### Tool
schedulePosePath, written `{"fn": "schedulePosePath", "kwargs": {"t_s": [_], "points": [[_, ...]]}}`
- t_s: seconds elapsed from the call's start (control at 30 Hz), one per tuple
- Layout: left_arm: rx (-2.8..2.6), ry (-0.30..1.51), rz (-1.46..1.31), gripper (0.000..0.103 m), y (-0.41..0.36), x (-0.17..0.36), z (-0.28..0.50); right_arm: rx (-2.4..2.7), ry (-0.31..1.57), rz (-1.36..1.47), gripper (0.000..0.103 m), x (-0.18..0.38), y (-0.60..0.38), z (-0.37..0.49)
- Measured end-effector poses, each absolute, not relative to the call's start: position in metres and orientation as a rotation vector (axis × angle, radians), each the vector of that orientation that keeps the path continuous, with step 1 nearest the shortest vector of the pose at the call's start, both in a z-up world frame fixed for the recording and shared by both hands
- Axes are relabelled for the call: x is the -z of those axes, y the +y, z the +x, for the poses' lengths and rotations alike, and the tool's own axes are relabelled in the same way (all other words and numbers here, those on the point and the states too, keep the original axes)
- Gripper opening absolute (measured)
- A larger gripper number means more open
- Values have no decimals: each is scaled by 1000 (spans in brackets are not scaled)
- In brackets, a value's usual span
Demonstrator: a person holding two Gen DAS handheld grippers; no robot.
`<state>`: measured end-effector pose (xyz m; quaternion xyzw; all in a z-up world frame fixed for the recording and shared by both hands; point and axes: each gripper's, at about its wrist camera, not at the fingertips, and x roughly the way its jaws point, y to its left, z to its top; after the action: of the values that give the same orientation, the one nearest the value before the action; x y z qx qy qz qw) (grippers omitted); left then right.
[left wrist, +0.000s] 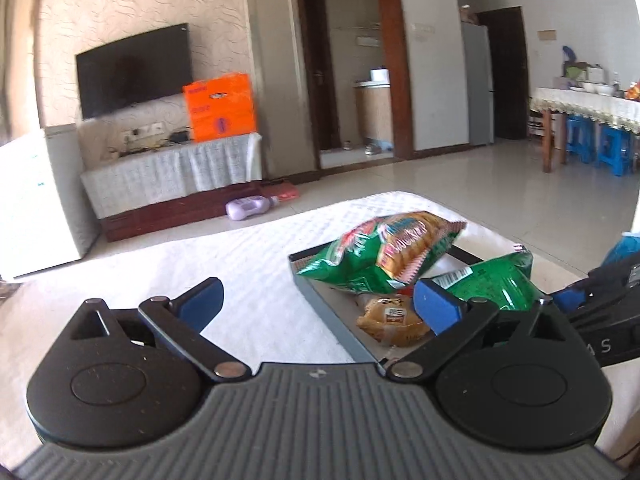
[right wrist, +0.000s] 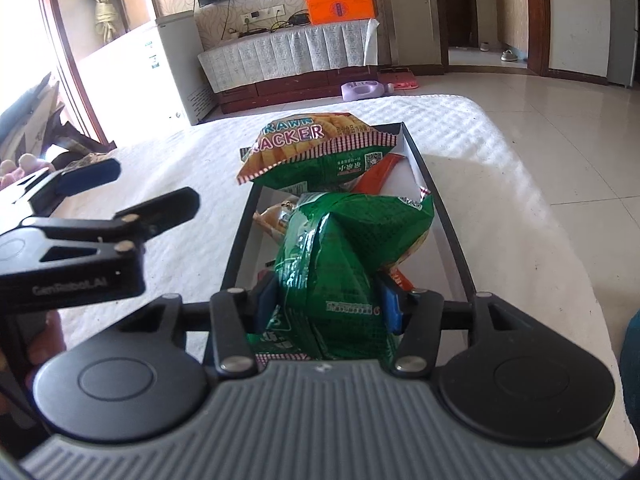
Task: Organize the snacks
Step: 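Lower the cracker bag into the box with the left gripper while the right releases the green bag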
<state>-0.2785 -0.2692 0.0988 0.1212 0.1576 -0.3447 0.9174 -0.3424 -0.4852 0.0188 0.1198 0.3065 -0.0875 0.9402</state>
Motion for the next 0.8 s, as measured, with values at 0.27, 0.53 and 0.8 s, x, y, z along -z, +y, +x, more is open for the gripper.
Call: {"fn": "schedulePosePath", "kwargs": {"t_s": [0.27,0.53,0.8], "points": [[729,343,228,103,-257,-112,-312,226,575,220,67,-25,-481,-349],[597,223,284,103,-257,-119,-356,300,511,225,67,-32,-480,-361],[616,308,231,103,-245,-118,-366,399,362,206,67,-43,-463,-410]]}}
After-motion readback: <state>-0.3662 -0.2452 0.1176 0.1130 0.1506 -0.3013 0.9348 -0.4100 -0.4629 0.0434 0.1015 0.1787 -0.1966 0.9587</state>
